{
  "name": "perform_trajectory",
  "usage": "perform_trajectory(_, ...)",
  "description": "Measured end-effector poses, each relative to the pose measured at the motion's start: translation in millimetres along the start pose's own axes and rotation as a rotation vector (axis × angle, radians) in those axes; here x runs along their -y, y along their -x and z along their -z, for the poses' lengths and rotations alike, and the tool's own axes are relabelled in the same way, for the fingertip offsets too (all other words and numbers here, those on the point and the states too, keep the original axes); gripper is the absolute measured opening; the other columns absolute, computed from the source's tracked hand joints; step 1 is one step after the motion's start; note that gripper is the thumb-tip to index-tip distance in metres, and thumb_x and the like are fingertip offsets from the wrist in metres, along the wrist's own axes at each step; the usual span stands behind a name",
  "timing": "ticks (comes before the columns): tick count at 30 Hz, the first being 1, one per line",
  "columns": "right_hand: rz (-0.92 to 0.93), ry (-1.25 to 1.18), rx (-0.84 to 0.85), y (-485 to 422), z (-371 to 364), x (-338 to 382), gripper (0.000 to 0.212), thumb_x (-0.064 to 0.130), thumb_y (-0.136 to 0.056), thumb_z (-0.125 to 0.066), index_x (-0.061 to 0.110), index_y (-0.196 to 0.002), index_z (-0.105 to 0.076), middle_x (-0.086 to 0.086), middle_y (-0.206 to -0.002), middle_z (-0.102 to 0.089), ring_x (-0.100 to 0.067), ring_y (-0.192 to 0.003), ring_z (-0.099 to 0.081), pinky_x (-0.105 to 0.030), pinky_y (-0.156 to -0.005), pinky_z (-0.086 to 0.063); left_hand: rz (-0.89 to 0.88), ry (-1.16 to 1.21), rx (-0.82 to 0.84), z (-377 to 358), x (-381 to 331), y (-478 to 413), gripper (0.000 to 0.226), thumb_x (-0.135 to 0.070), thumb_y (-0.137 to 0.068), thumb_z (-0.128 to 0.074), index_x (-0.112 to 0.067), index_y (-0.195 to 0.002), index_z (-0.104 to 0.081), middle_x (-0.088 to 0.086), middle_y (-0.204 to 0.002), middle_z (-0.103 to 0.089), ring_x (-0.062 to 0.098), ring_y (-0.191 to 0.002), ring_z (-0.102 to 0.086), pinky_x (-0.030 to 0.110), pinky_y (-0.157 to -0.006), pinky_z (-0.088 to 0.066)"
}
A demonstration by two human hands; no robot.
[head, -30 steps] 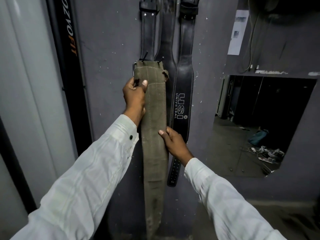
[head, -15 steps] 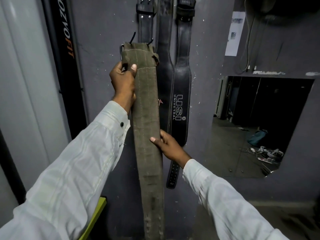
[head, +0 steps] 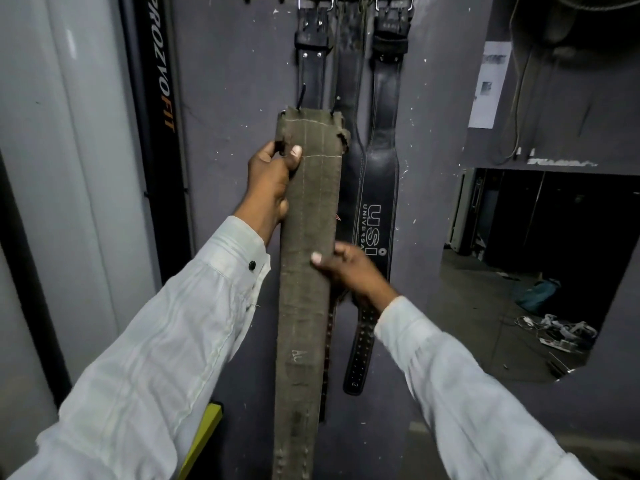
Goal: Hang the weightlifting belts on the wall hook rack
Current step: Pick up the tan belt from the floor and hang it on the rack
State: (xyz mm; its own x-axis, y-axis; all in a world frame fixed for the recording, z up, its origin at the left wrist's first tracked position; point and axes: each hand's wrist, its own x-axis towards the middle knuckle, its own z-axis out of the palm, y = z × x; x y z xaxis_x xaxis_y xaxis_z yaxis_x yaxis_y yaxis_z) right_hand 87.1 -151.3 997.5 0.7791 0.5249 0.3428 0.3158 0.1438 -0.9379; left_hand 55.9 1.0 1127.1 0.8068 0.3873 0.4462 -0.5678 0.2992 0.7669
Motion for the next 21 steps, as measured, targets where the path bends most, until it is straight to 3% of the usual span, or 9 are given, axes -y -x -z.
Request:
perform_trajectory(5,0.264,-0.322,-0.219,-43,-3,80,0.02,0.008,-0.091,-0.068,0.009,-0.111,-0.063,-0.013,-0.101,-0.073,-0.019,-0.084,-0.072,-0.031,-0.073,-0.06,0.026,-0.015,0.052,-7,11,10,0.019,-0.003,-0.097,-0.056,-0.007,-0.113,-0.063,0.016,-0.104,-0.07,0.029,-0.093,-0.068,0.054,-0.09,-0.056)
perform_trajectory(8,0.276,-0.452,-0.284,-57,-6,91,0.022,0.008,-0.09,-0.068,0.009,-0.112,-0.064,-0.013,-0.1,-0.073,-0.022,-0.083,-0.073,-0.034,-0.069,-0.059,-0.061,-0.087,0.121,-8,14,20,0.025,-0.006,-0.101,-0.049,-0.008,-0.124,-0.058,0.013,-0.112,-0.068,0.024,-0.098,-0.067,0.042,-0.089,-0.058)
perform_trajectory(10,0.261,-0.475,-0.313,-61,-7,92,0.022,0.007,-0.09,-0.069,0.01,-0.111,-0.063,-0.014,-0.1,-0.073,-0.024,-0.084,-0.073,-0.038,-0.071,-0.061,-0.145,-0.239,0.178,0,18,26,0.029,-0.009,-0.101,-0.05,-0.015,-0.129,-0.054,0.005,-0.114,-0.067,0.013,-0.098,-0.068,0.032,-0.087,-0.059)
perform_trajectory(14,0.334,-0.467,-0.336,-65,-12,90,0.022,0.003,-0.09,-0.067,0.009,-0.111,-0.062,-0.017,-0.106,-0.07,-0.028,-0.092,-0.069,-0.047,-0.086,-0.059,-0.212,-0.564,0.194,27,44,33,0.025,-0.023,-0.093,-0.061,-0.016,-0.117,-0.057,0.003,-0.111,-0.073,0.018,-0.099,-0.071,0.048,-0.091,-0.057)
perform_trajectory(16,0.357,-0.456,-0.353,-64,-16,88,0.021,0.001,-0.091,-0.064,0.008,-0.111,-0.063,-0.015,-0.103,-0.07,-0.026,-0.09,-0.069,-0.043,-0.083,-0.06,-0.336,-0.723,0.112,30,53,34,0.019,-0.025,-0.092,-0.06,-0.014,-0.109,-0.059,-0.003,-0.101,-0.074,0.013,-0.092,-0.071,0.043,-0.087,-0.058)
perform_trajectory(18,0.359,-0.431,-0.375,-63,-17,86,0.019,0.001,-0.091,-0.064,0.008,-0.109,-0.063,-0.013,-0.101,-0.071,-0.025,-0.089,-0.069,-0.043,-0.085,-0.059,-0.421,-0.769,0.075,29,57,35,0.017,-0.024,-0.094,-0.059,-0.013,-0.108,-0.058,-0.005,-0.099,-0.073,0.01,-0.089,-0.071,0.037,-0.086,-0.058)
perform_trajectory(21,0.386,-0.397,-0.403,-61,-11,87,0.017,0.002,-0.091,-0.065,0.009,-0.107,-0.064,-0.017,-0.105,-0.069,-0.029,-0.095,-0.067,-0.051,-0.092,-0.055,-0.256,-0.583,0.276,39,65,34,0.026,-0.02,-0.096,-0.061,-0.011,-0.12,-0.056,0.002,-0.111,-0.072,0.013,-0.1,-0.071,0.036,-0.089,-0.058)
